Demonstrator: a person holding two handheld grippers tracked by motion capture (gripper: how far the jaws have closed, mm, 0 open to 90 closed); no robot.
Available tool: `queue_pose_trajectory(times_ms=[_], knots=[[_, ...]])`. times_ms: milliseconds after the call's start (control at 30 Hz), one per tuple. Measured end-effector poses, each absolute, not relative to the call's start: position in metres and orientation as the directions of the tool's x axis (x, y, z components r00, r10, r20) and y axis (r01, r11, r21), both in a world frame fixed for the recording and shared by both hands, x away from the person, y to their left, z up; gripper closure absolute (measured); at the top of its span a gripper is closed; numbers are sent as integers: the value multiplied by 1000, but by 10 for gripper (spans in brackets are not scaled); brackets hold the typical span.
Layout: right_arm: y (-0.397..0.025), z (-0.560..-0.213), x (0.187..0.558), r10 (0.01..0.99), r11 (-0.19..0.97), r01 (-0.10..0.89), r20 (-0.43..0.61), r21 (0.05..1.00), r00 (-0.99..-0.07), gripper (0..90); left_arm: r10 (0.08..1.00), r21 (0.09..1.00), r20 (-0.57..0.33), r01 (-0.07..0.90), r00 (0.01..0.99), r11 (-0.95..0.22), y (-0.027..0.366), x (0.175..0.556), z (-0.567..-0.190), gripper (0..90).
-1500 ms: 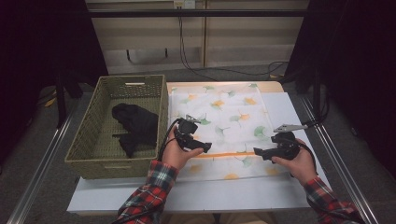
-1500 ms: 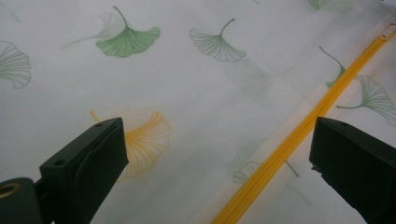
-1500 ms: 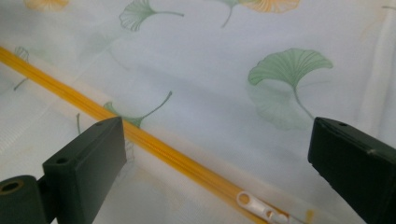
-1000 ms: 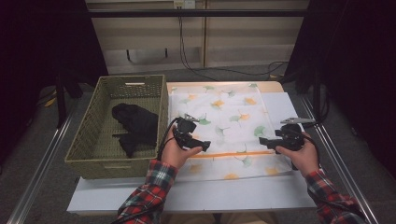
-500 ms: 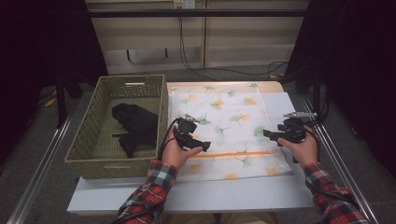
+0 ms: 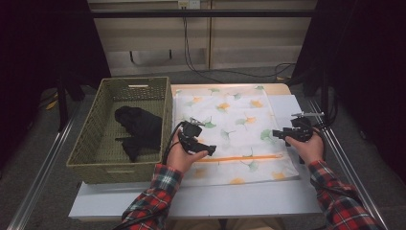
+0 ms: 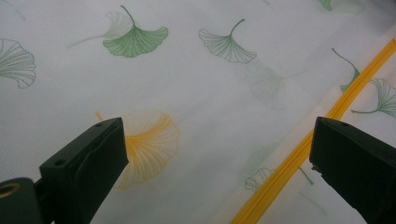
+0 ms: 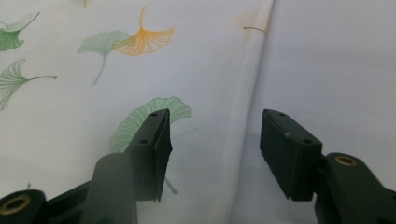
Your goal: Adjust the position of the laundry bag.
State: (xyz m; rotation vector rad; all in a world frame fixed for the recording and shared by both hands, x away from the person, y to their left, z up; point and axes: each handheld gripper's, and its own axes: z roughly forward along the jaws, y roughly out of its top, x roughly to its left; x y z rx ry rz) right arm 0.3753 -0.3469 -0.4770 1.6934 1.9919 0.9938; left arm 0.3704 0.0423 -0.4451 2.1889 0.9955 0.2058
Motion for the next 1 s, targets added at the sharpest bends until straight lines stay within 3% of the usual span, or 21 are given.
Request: queue_pose_trajectory(times_ms=[267,367,533,600,700,1000], knots=[[-348,-483,380,959,3,731,205,682,-195,519,713,659,-151,608,684,-444,42,371,-449,37],[-348,-483,379,963,18,730,184,683,-196,632,716,658,-147,608,683,-444,41,371,-449,38],[-346,-482,378,960,9,745,203,667,-194,725,713,659,-139,602,687,-451,41,371,-450,39],[-344,-481,378,961,29,752,189,659,-203,832,716,652,-144,610,683,-451,41,371,-451,40],[-344,-481,379,959,14,758,207,652,-195,887,720,656,-140,608,680,-446,41,371,-451,42],[-347,-479,379,957,-7,764,227,645,-183,900,718,656,-142,608,682,-447,41,371,-451,46]])
